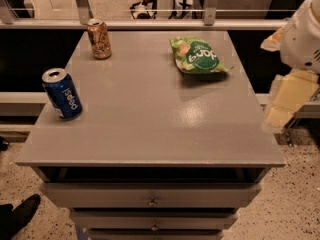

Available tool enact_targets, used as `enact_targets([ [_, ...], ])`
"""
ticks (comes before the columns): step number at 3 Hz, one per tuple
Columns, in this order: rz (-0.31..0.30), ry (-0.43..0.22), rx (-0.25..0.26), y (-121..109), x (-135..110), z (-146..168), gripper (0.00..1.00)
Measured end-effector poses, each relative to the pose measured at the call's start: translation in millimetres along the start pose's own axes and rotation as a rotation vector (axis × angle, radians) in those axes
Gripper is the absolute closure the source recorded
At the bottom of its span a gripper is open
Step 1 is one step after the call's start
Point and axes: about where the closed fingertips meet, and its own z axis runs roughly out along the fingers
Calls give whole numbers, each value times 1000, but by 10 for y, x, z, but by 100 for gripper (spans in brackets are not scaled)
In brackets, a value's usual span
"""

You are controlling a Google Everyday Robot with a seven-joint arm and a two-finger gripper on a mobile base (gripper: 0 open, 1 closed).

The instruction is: Knock pepsi can over

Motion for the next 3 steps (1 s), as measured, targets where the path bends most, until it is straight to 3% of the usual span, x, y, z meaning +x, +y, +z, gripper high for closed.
enact_targets([
  [1,-43,-200,-22,-61,-782,463,0],
  [2,-69,-348,-29,-156,-1383,704,0],
  [3,-69,-348,-29,-156,-1384,704,0],
])
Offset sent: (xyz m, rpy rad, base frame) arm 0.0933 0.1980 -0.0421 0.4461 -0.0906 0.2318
